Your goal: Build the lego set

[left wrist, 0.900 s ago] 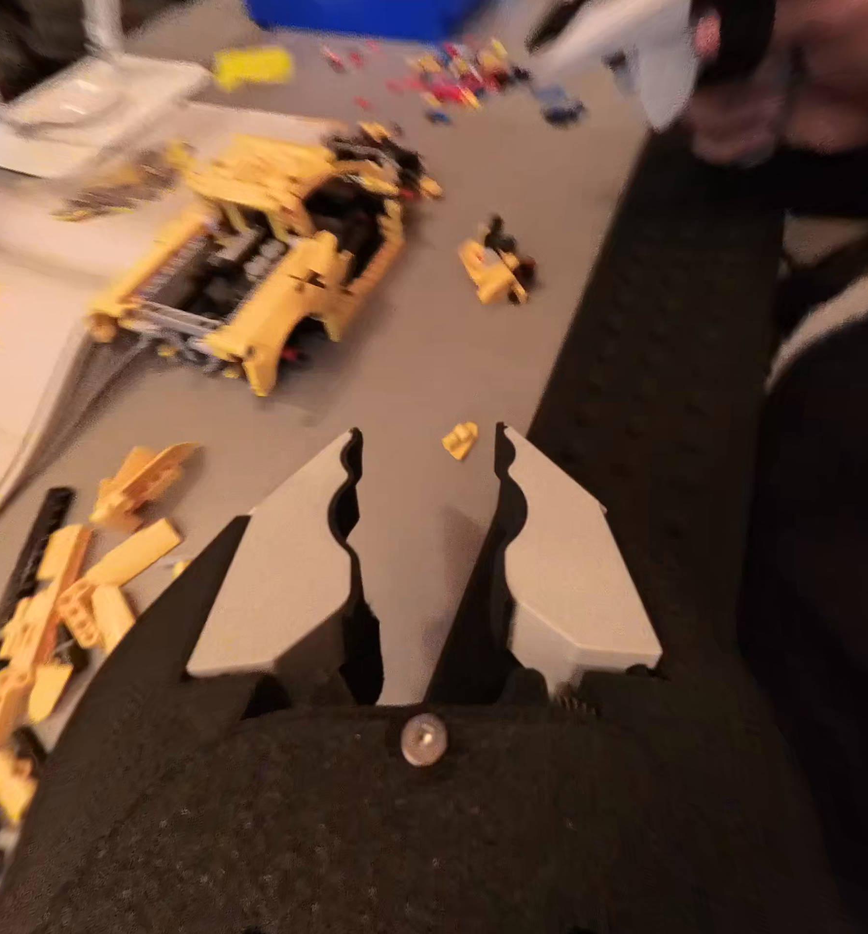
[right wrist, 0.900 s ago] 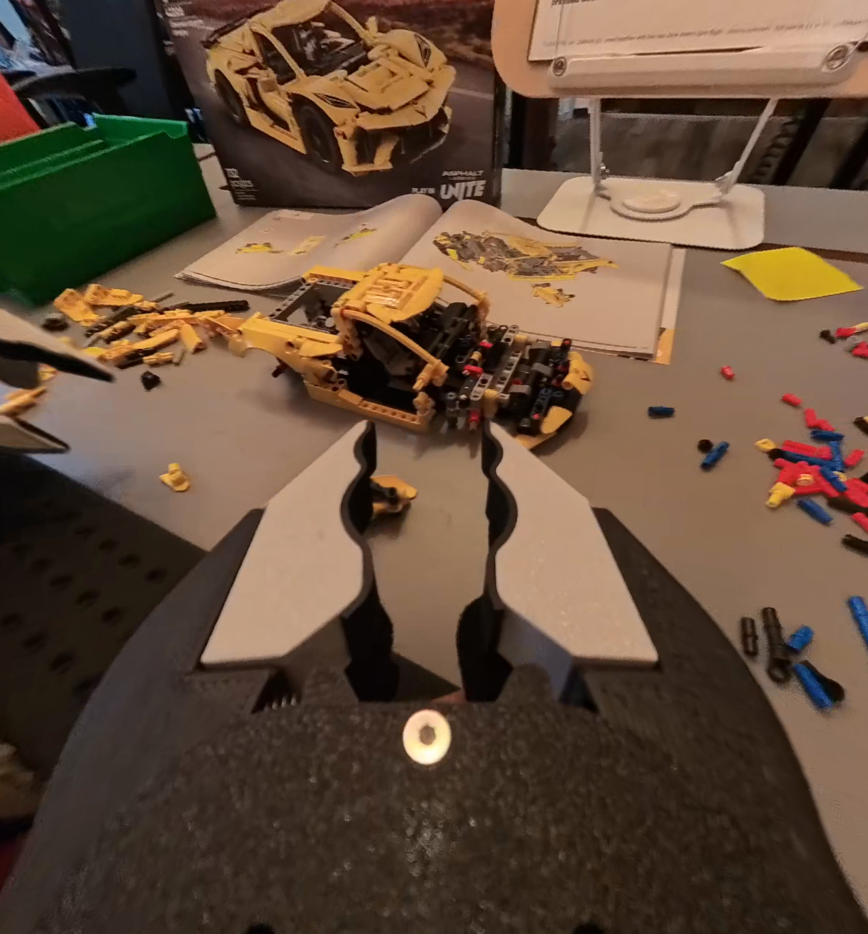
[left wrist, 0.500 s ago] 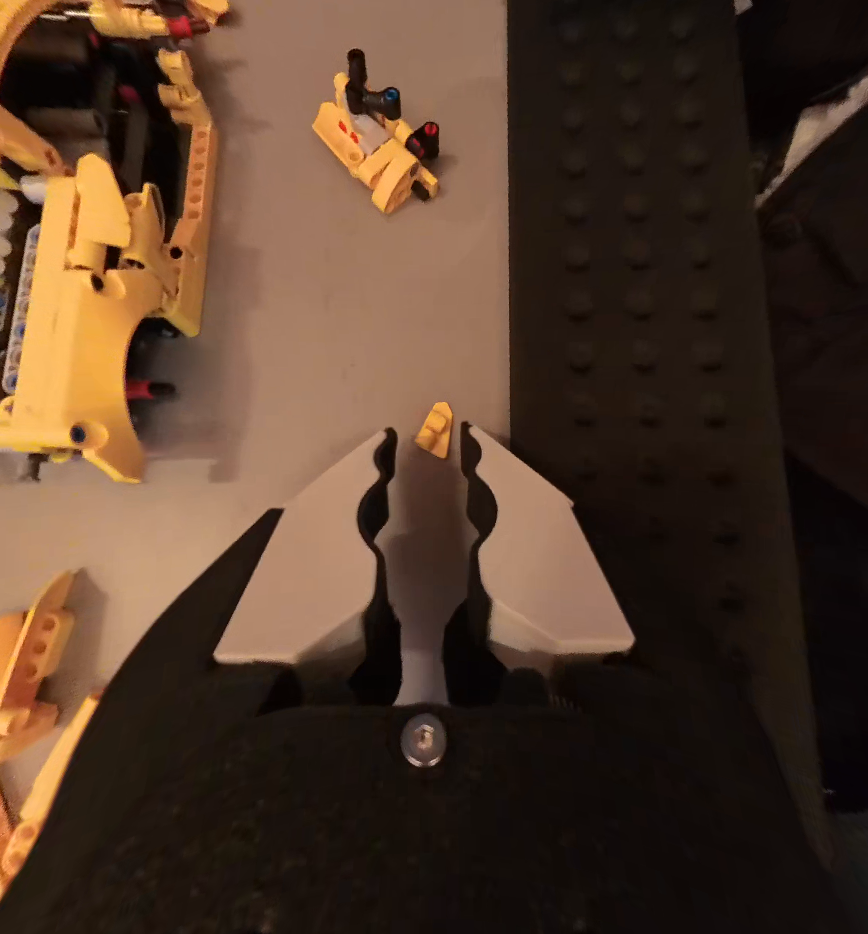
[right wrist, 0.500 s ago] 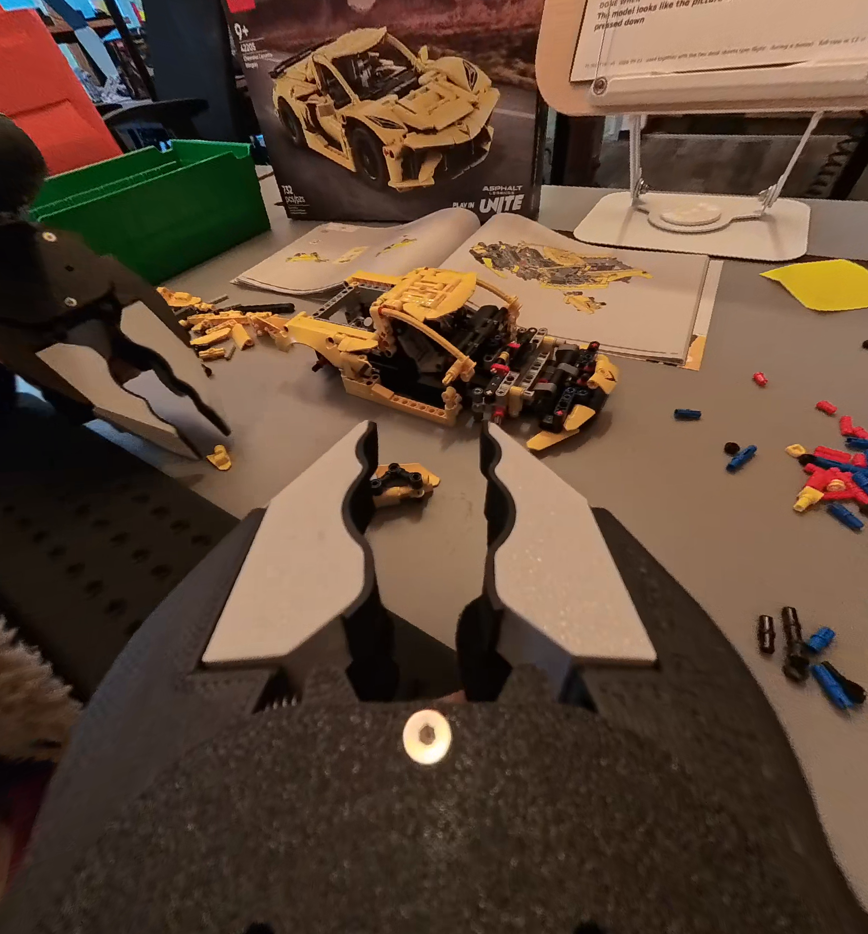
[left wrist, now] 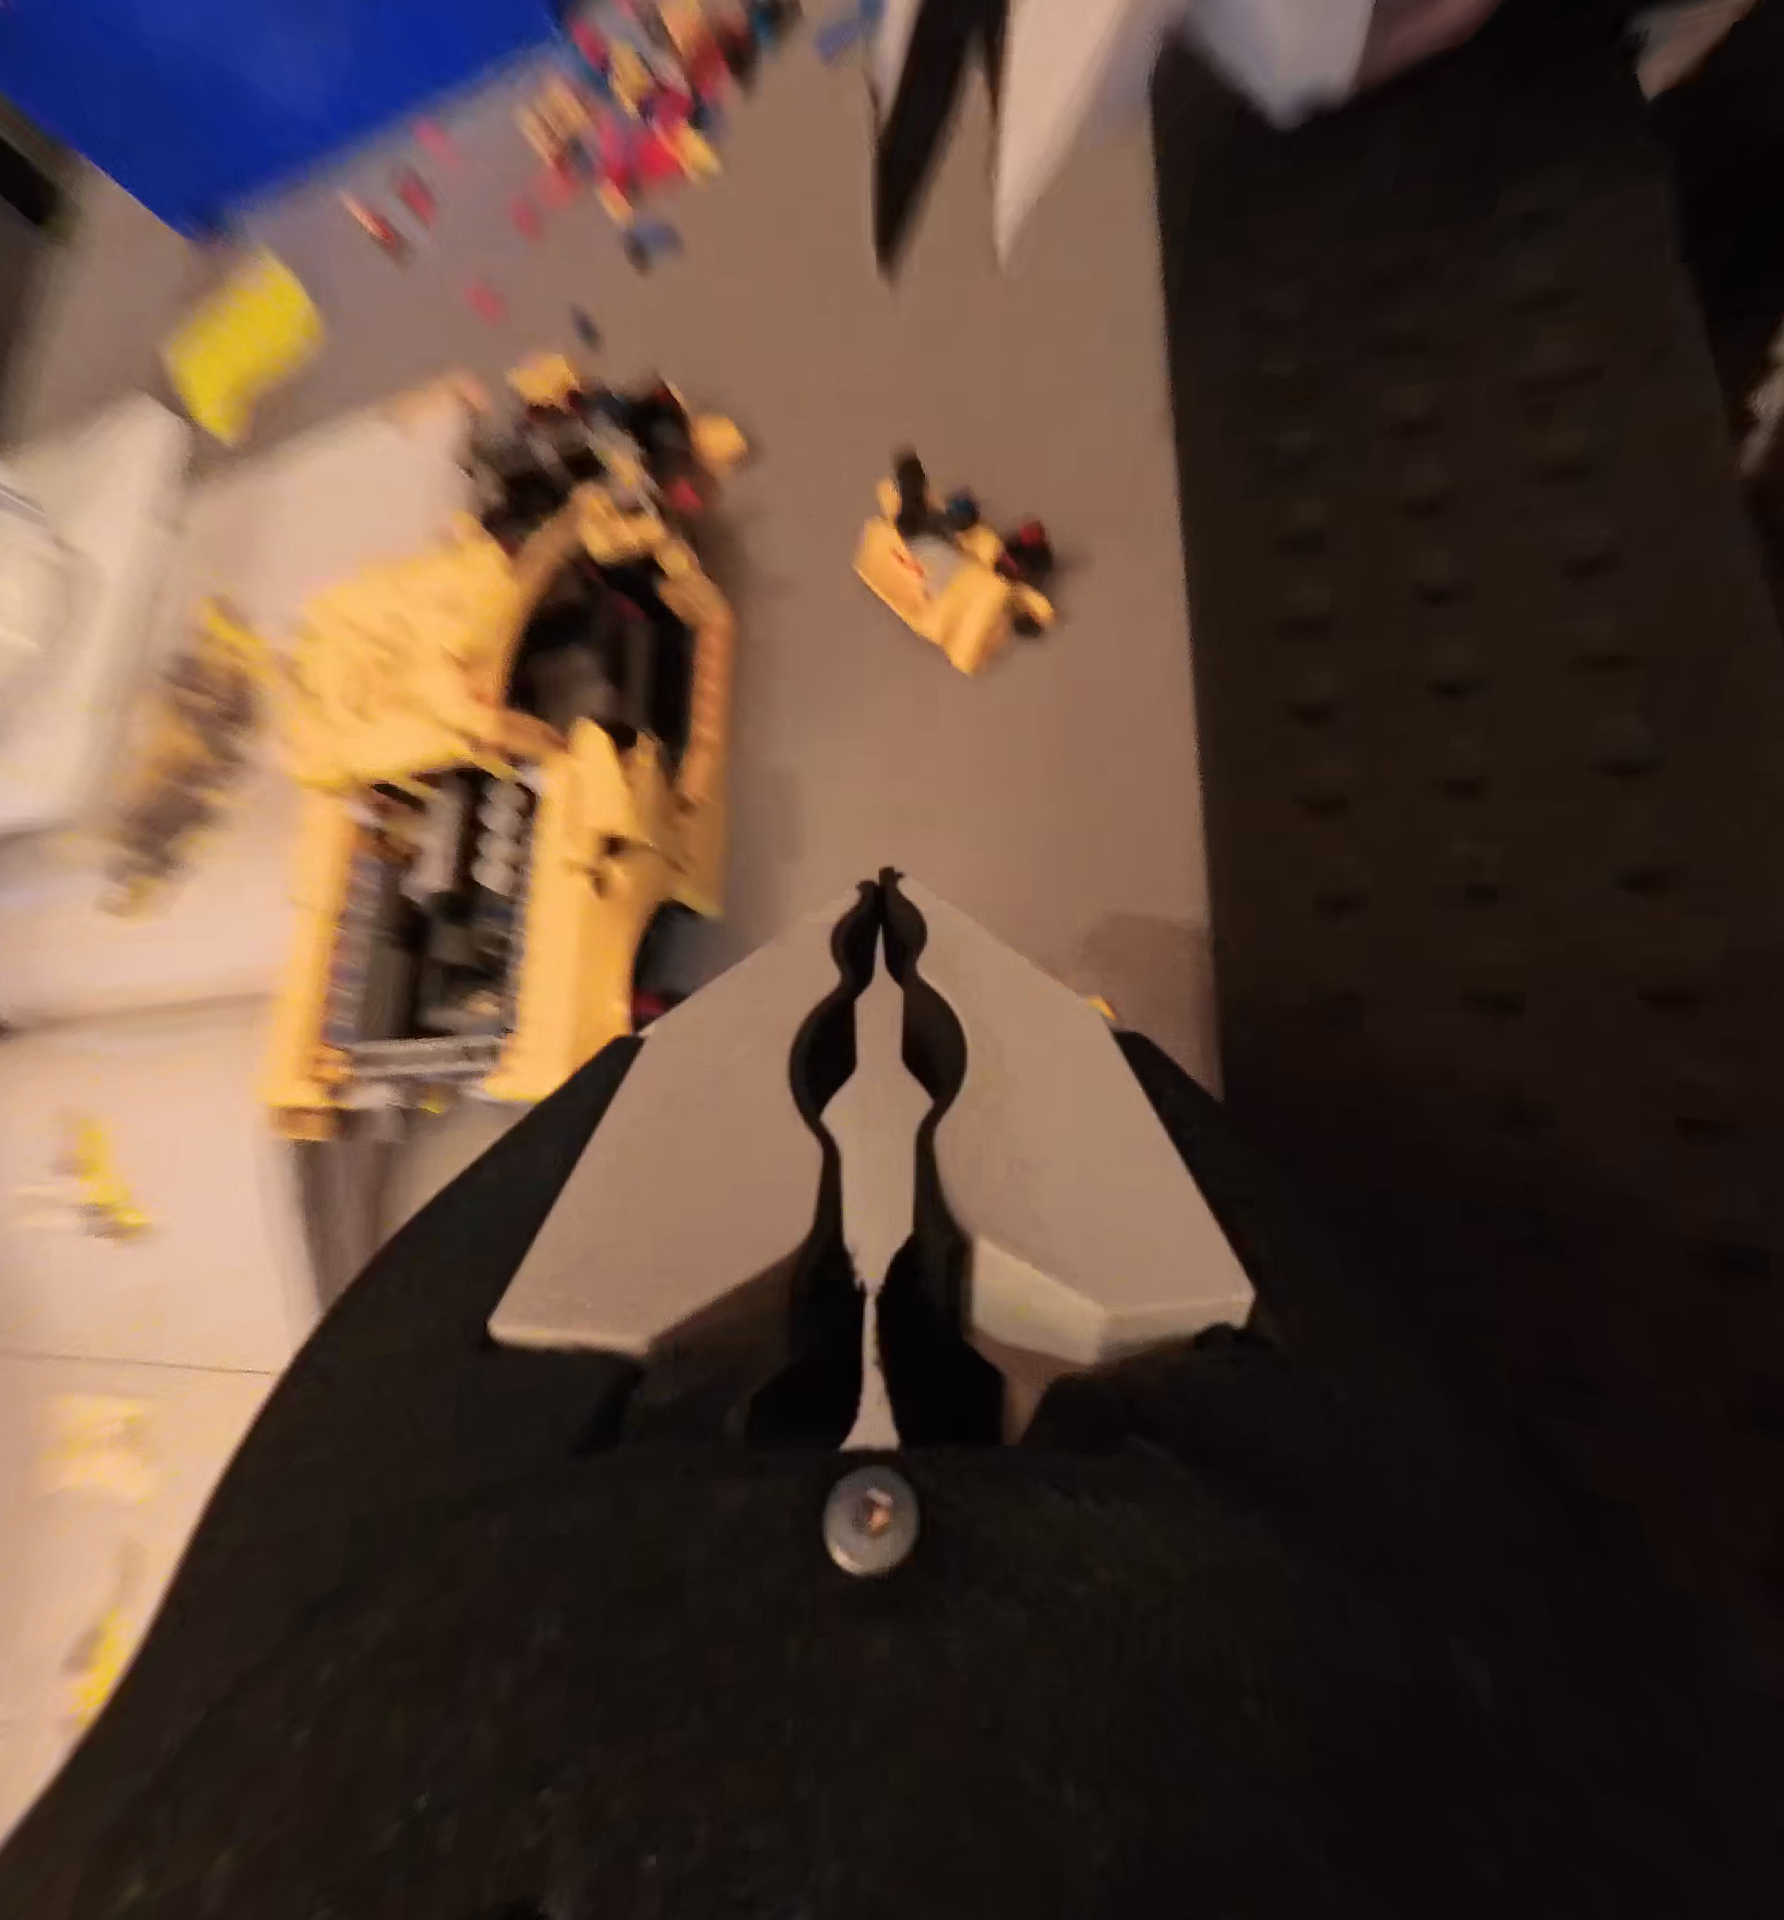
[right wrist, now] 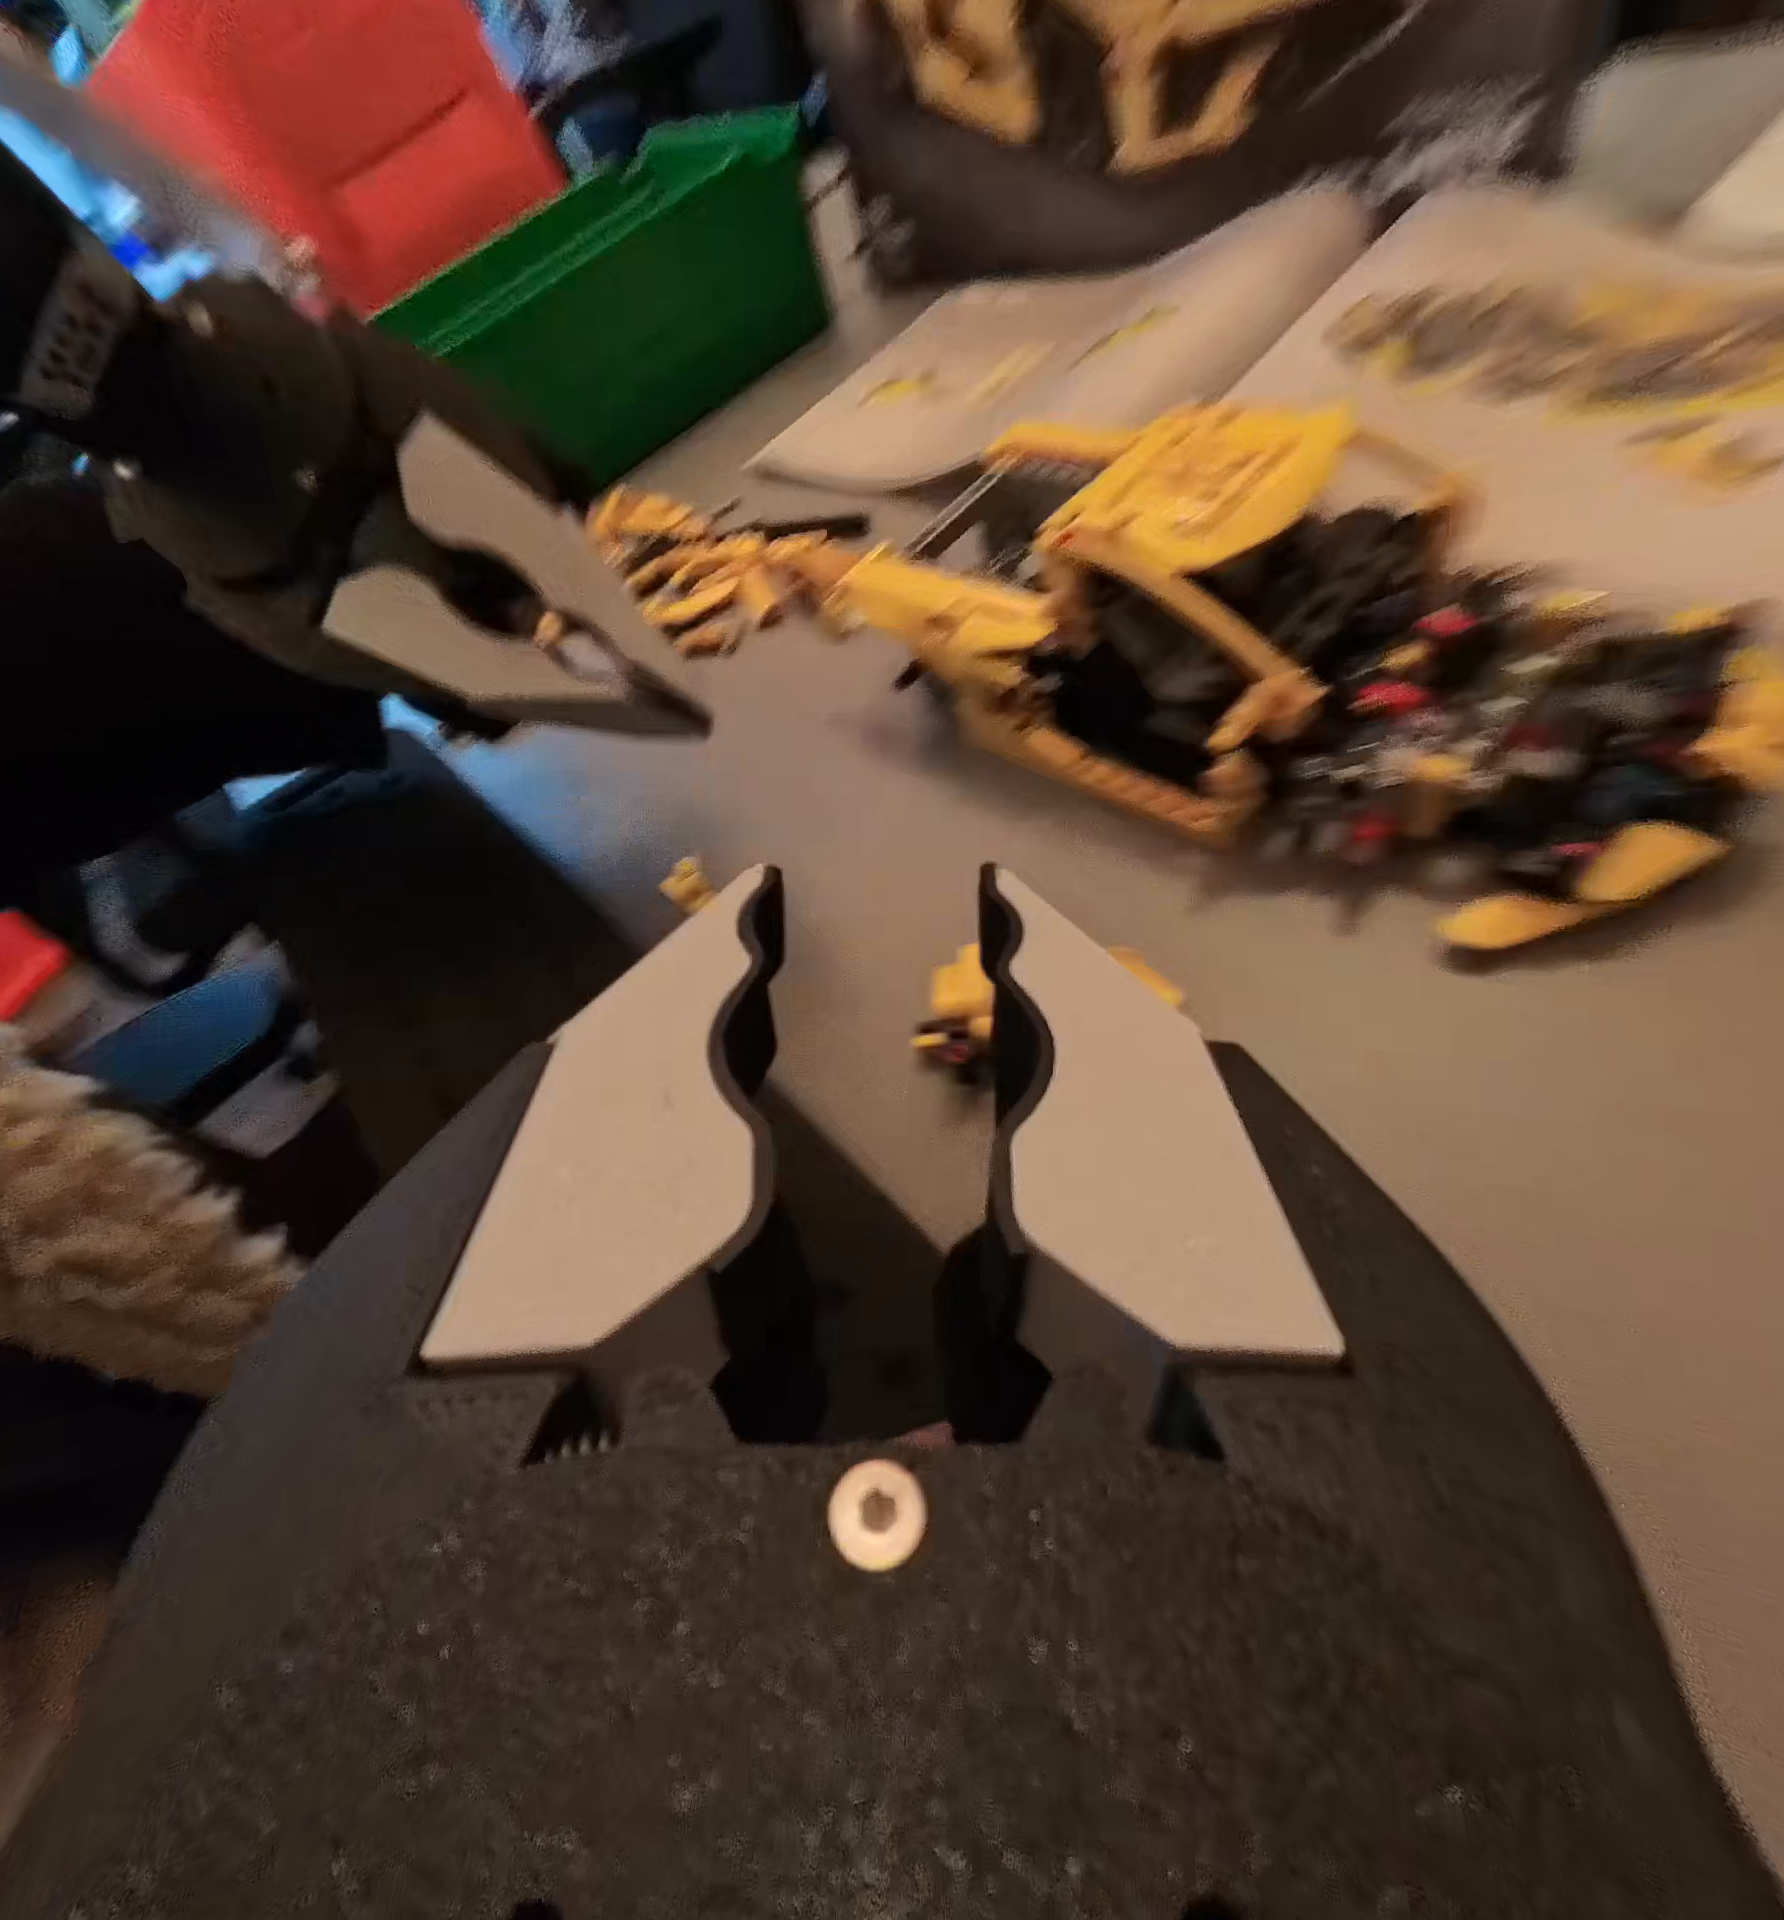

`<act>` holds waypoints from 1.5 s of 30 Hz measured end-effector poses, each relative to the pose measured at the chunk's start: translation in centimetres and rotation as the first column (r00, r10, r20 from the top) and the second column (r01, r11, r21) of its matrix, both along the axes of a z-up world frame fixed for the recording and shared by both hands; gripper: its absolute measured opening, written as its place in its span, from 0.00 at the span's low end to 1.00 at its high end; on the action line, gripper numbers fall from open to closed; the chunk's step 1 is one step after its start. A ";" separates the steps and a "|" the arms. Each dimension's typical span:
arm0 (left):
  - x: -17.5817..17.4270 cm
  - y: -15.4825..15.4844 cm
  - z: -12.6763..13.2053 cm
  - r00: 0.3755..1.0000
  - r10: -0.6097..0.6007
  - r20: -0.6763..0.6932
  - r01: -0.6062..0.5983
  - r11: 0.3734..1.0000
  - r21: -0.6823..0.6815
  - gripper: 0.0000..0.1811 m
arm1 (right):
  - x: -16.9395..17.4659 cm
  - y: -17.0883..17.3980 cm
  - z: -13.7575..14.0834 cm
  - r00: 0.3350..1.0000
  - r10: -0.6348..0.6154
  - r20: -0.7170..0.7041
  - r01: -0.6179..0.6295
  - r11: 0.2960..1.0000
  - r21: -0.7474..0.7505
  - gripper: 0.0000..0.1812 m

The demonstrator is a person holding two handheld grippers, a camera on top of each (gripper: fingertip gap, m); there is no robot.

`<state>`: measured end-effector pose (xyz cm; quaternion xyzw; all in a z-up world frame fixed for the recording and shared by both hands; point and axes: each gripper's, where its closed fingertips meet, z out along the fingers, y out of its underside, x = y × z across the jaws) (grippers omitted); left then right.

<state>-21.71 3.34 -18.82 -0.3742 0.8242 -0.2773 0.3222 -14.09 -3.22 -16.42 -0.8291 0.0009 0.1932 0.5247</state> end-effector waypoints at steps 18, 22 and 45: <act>-4.1 -1.4 -5.5 0.930 -0.158 -0.331 0.090 0.973 -0.213 0.06 | -5.6 0.6 -1.4 0.956 0.216 -0.199 -0.243 0.963 -0.120 0.20; -3.9 -1.3 -5.6 0.934 -0.148 -0.326 0.099 0.982 -0.163 0.04 | -5.3 0.6 -1.7 0.957 0.211 -0.199 -0.239 0.962 -0.129 0.19; 3.6 -4.7 6.4 0.894 -0.182 0.409 0.067 0.958 0.280 0.03 | -3.5 2.2 4.4 0.958 0.261 -0.117 -0.243 0.959 0.146 0.00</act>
